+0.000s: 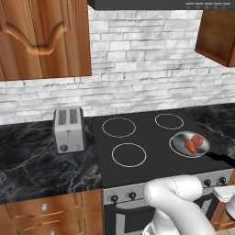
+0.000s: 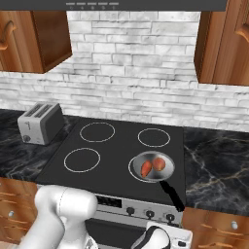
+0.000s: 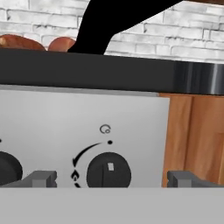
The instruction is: Put the onion and sweet potato in the pan. Then turn on the front right burner and set the heat to medium.
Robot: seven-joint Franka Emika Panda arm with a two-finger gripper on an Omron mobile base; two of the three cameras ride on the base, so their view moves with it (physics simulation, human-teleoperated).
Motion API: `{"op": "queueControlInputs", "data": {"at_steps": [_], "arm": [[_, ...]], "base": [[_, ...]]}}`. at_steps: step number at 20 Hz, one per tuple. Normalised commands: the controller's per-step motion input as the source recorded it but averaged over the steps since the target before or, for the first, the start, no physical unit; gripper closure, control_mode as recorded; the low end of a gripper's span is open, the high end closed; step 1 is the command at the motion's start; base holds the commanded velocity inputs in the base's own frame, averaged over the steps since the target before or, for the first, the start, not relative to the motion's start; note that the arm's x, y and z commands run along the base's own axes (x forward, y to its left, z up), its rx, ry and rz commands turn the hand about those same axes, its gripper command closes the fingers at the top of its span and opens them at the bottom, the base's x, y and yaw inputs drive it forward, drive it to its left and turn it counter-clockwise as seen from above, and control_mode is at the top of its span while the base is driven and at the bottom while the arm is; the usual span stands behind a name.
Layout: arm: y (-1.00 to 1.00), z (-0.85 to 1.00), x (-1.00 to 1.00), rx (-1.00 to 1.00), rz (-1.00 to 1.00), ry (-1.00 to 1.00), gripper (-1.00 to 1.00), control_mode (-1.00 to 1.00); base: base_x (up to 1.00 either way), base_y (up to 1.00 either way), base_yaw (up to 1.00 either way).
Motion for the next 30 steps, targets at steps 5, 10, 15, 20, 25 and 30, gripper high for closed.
{"op": "queueControlInputs", "data": {"at_steps": [5,10,15,20,25,30], "arm": [[0.0,0.0,0.0,0.0,0.09,0.0,-1.0,-1.0],[-0.05,-0.03,0.11,0.0,0.09,0.0,-1.0,-1.0],[-0.19,-0.17,0.07,0.0,0.02,0.0,-1.0,-1.0],[-0.01,-0.06,0.02,0.0,0.04,0.0,-1.0,-1.0],[0.0,0.0,0.16,0.0,0.06,0.0,-1.0,-1.0],[0.0,0.0,0.29,0.0,0.0,0.0,-1.0,-1.0]], "base": [[0.0,0.0,0.0],[0.0,0.0,0.0],[0.0,0.0,0.0],[0.0,0.0,0.0],[0.0,0.0,0.0],[0.0,0.0,0.0]]}}
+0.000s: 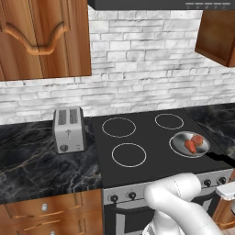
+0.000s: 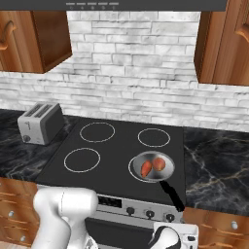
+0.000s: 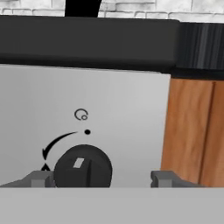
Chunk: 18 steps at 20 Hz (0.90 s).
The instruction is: Put the onion and sweet potato in the pan. Then turn on the front right burner and set the heat to medium.
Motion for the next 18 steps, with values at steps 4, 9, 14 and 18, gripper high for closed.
{"op": "queueControlInputs", "data": {"at_steps": [4,9,14,18], "arm": [[0.0,0.0,0.0,0.0,0.0,0.0,1.0,-1.0],[0.0,0.0,0.0,0.0,0.0,0.0,1.0,-1.0],[0.0,0.0,0.0,0.0,0.0,0.0,1.0,-1.0],[0.0,0.0,0.0,0.0,0.0,0.0,1.0,-1.0]], "base": [[0.0,0.0,0.0],[0.0,0.0,0.0],[0.0,0.0,0.0],[0.0,0.0,0.0]]}}
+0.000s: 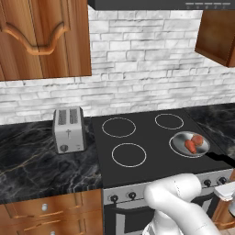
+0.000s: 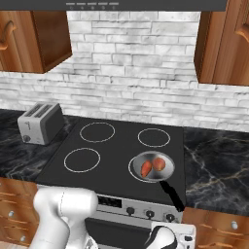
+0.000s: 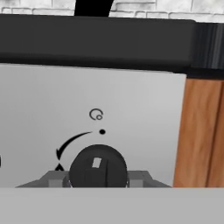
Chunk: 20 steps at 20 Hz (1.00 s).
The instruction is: Put the onion and sweet potato in the pan. Then turn on the front right burner and set the heat to medium.
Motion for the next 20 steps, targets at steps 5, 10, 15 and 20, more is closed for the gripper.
{"op": "queueControlInputs", "data": {"at_steps": [5,10,15,20], "arm": [[0.0,-0.01,0.0,-0.01,0.0,-0.02,1.0,-1.0],[0.0,0.0,0.0,-0.13,0.0,-0.01,1.0,-1.0],[0.0,-0.01,0.0,-0.23,0.0,0.0,1.0,-1.0],[0.0,0.0,0.0,-0.25,0.0,0.0,1.0,-1.0]], "base": [[0.0,0.0,0.0],[0.0,0.0,0.0],[0.0,0.0,0.0],[0.0,0.0,0.0]]}}
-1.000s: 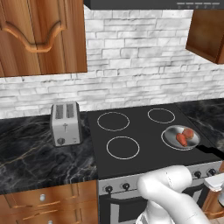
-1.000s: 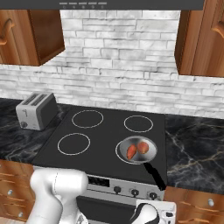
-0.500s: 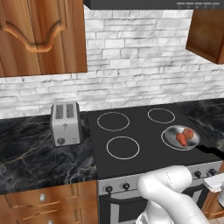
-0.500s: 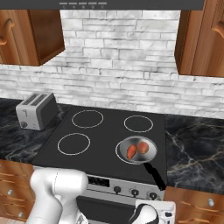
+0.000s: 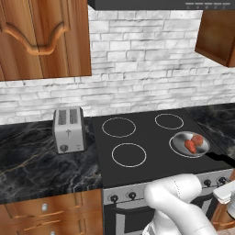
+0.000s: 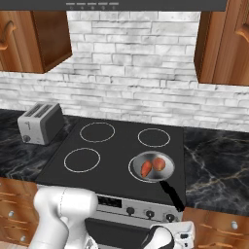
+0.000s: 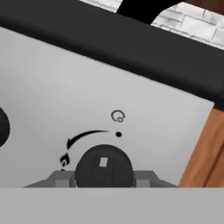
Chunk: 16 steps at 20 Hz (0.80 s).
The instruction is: Put the onion and sweet potato in the pan. Then turn on the front right burner and set the heat to medium.
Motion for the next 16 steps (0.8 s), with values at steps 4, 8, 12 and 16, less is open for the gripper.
{"op": "queueControlInputs", "data": {"at_steps": [4,8,12,16], "arm": [[0.0,-0.1,0.0,-0.26,0.0,0.0,1.0,-1.0],[0.0,-0.1,0.0,-0.28,0.0,0.0,1.0,-1.0],[0.0,-0.13,0.0,-0.29,0.0,0.0,1.0,-1.0],[0.0,-0.11,0.0,-0.29,0.0,0.0,1.0,-1.0]], "base": [[0.0,0.0,0.0],[0.0,0.0,0.0],[0.0,0.0,0.0],[0.0,0.0,0.0]]}}
